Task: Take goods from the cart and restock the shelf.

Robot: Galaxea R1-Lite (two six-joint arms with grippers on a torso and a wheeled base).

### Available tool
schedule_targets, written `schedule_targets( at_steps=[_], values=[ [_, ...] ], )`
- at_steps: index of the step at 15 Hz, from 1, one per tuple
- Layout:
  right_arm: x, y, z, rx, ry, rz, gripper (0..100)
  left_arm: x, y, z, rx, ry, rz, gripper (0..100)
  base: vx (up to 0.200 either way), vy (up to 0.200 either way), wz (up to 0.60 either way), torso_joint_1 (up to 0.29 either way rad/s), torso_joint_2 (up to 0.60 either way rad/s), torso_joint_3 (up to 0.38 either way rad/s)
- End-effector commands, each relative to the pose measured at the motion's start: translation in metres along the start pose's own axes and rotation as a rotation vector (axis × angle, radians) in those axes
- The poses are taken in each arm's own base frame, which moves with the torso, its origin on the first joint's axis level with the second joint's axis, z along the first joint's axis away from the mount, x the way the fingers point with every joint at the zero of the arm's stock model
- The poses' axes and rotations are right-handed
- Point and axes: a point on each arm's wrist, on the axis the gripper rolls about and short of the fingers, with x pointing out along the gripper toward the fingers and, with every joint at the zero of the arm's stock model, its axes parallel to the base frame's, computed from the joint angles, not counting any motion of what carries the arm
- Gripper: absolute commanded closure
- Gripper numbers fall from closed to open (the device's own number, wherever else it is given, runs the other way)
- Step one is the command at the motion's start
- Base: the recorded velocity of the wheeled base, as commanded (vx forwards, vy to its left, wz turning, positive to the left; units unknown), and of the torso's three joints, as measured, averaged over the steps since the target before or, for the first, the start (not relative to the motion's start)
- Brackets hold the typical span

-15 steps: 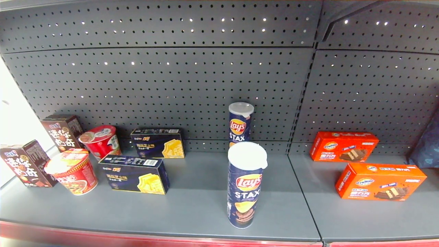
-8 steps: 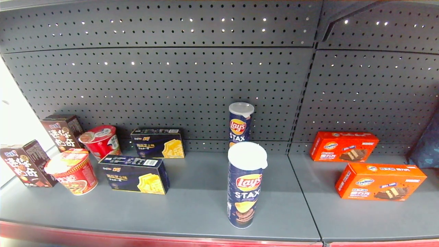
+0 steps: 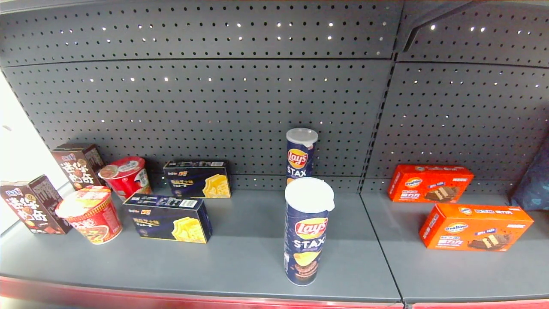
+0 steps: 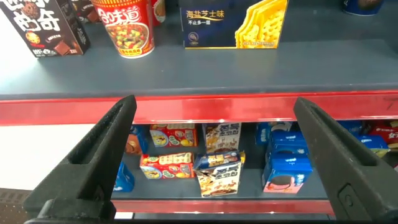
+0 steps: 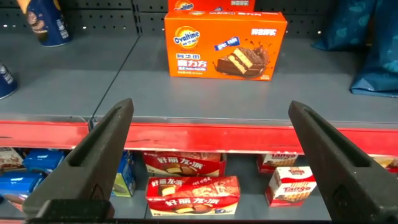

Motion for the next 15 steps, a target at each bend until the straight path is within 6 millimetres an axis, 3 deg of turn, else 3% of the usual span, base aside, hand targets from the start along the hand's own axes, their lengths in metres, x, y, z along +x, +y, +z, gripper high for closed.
schedule_targets(
  at_steps=[1,3,15],
  values=[
    [0.0002,0.0000,0.0001,0.000,0.002,0.002,0,0.0002,0.0000,0.0000,0.000,0.003,0.001,0,0.000,0.000,0.00,0.000,0.00,0.000],
    [0.0002,0.0001,0.0001,0.000,0.002,0.004,0,0.0002,0.0000,0.0001,-0.002,0.002,0.001,0,0.000,0.200,0.00,0.005,0.00,0.005],
    [0.0002,0.0001,0.0001,-0.019,0.002,0.005,0,0.0002,-0.0004,0.0000,0.007,0.003,-0.016,0,0.000,0.000,0.00,0.000,0.00,0.000]
  ],
)
